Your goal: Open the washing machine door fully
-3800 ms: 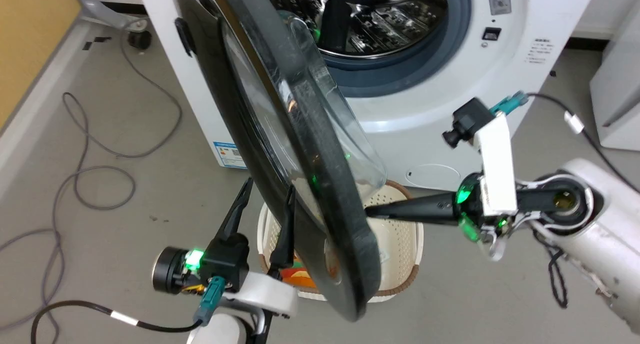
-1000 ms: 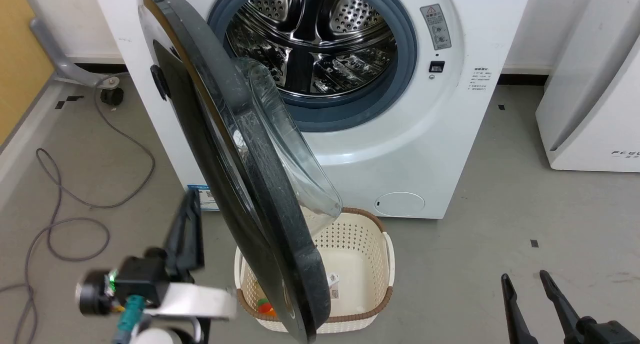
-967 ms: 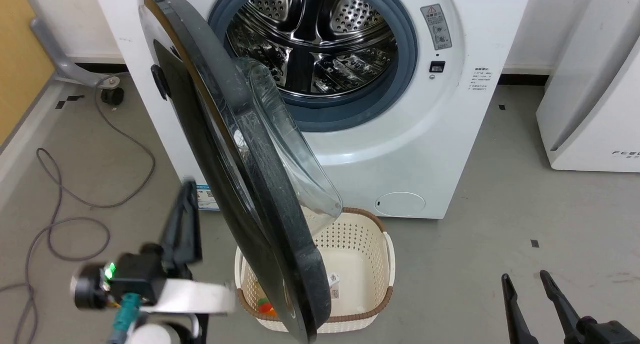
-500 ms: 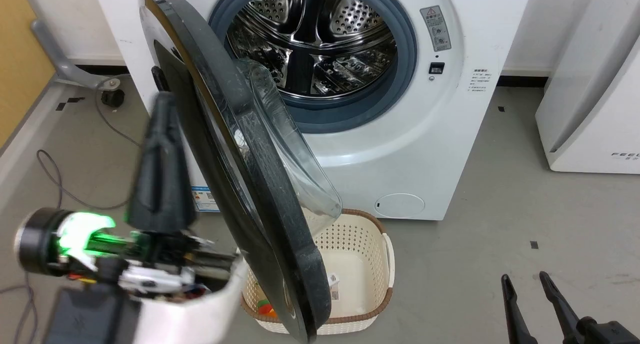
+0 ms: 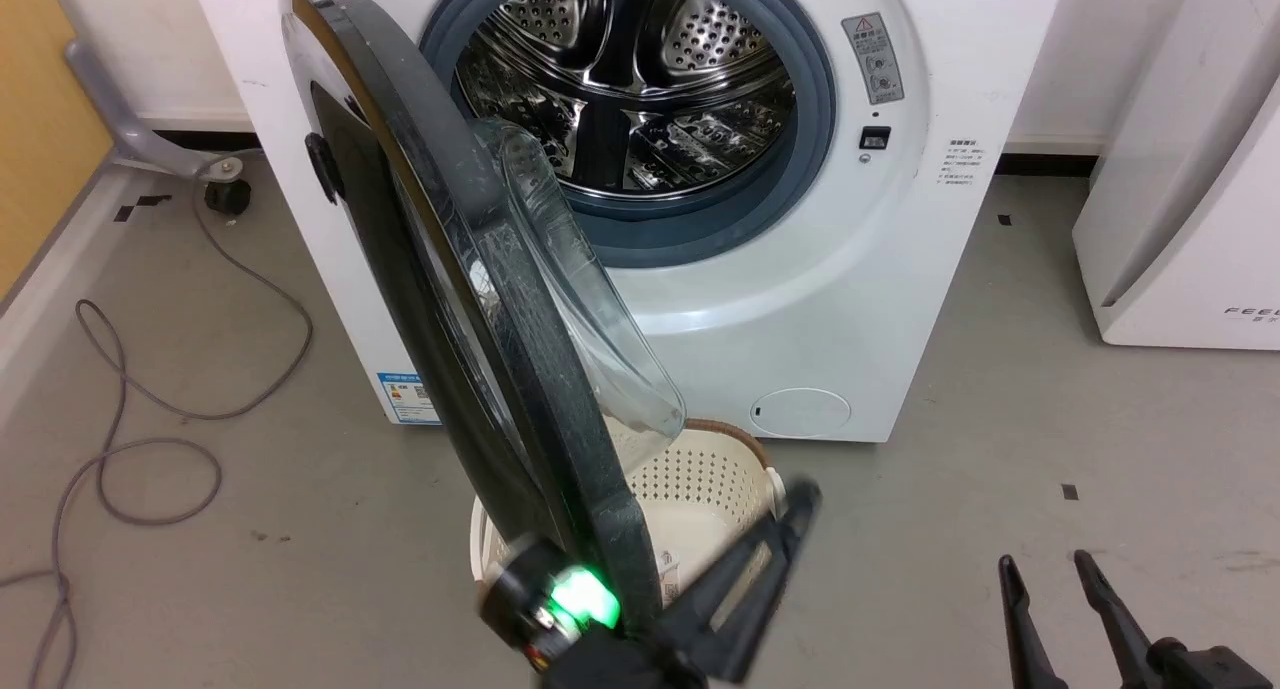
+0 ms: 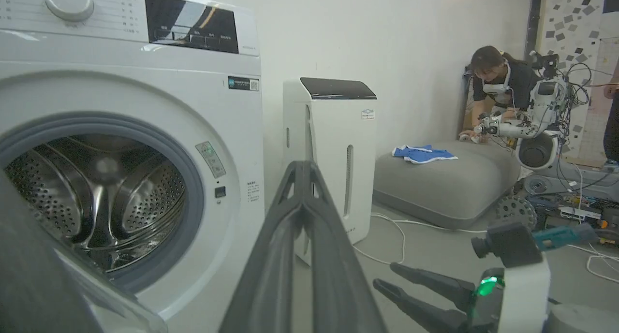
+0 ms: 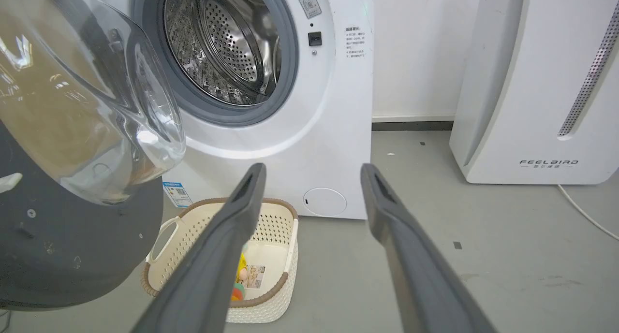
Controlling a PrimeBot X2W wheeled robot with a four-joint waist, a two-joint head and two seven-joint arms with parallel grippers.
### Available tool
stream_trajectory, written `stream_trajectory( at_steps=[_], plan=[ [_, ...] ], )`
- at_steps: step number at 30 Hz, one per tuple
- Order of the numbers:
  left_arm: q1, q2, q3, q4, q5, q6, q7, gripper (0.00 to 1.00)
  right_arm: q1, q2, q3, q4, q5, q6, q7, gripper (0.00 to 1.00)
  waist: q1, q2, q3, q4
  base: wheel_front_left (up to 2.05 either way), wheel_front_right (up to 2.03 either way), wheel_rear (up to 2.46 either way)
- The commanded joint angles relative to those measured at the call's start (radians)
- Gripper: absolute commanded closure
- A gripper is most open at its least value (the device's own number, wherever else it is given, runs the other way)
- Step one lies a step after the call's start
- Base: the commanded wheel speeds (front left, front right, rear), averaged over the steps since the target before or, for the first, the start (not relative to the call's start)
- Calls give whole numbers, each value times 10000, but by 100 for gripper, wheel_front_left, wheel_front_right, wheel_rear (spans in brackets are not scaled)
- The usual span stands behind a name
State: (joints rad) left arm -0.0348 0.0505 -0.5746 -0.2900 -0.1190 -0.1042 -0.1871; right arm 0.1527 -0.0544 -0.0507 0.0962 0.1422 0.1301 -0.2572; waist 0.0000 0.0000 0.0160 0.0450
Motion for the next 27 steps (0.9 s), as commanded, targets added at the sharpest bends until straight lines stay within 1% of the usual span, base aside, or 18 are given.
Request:
stream_trajectory(
  at_steps=[1,5,7,10,17,21,27],
  plan=[
    [179,88,-156,268,-108,-56,156,100,-124,41,39,47,29,6,-45,0,0,0,14,1,0,0,0],
    [415,245,-510,1233,-333,-109,599,100,-132,41,89,125,51,6,-45,0,0,0,49,-7,0,0,0],
    [521,278,-532,1756,-353,-41,759,100,-145,41,120,156,68,6,-45,0,0,0,65,-30,0,0,0],
    [533,273,-394,2476,-284,246,756,100,-189,41,144,181,101,6,-45,0,0,0,118,-72,0,0,0],
    [-74,154,160,3667,-265,1043,168,100,-287,41,119,272,235,6,-45,0,0,0,297,-107,0,0,0],
    [-352,105,323,3917,-299,1398,-96,100,-339,41,123,349,273,6,-45,0,0,0,339,-132,0,0,0],
    [-393,87,395,4021,-337,1684,-250,100,-359,41,128,474,330,6,-45,0,0,0,328,-109,0,0,0]
  ],
)
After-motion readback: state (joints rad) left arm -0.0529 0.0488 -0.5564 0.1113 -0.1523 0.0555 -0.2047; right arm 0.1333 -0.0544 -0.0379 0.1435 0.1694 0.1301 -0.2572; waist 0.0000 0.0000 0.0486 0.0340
